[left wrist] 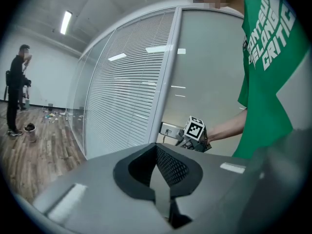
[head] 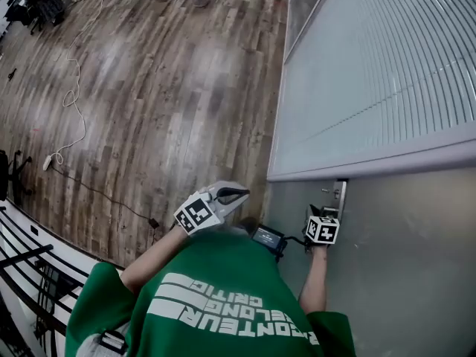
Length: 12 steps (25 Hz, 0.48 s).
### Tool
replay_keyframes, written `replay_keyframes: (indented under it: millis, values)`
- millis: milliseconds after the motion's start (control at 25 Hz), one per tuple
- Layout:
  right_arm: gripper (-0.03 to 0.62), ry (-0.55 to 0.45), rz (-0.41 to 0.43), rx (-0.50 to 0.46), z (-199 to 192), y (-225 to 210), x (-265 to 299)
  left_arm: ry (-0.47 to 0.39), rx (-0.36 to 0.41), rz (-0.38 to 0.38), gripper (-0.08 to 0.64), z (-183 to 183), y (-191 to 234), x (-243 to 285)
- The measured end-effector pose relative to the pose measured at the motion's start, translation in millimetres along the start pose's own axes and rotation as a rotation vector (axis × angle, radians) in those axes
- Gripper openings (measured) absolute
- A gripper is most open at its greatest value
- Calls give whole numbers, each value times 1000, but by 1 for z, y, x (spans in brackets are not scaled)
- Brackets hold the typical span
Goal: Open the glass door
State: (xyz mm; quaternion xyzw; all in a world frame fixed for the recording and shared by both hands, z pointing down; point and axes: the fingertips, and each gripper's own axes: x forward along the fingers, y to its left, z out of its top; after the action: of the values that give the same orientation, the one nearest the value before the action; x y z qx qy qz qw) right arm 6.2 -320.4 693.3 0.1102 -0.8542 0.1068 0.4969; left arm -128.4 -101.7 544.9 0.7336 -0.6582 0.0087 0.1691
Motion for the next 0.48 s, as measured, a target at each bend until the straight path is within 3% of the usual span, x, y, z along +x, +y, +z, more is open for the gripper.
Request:
replay_keyframes:
  millis: [160, 320, 480]
  values:
    - [-6, -188, -60, -45, 14, 0, 4, 11, 5, -7, 15, -3, -3, 0]
    - [-6, -218, -140, -49, 16, -7, 1, 19, 7, -24, 15, -3, -6, 5]
    - [-6, -212, -107, -47, 15, -8, 4, 29, 23, -56, 15, -3, -14, 15]
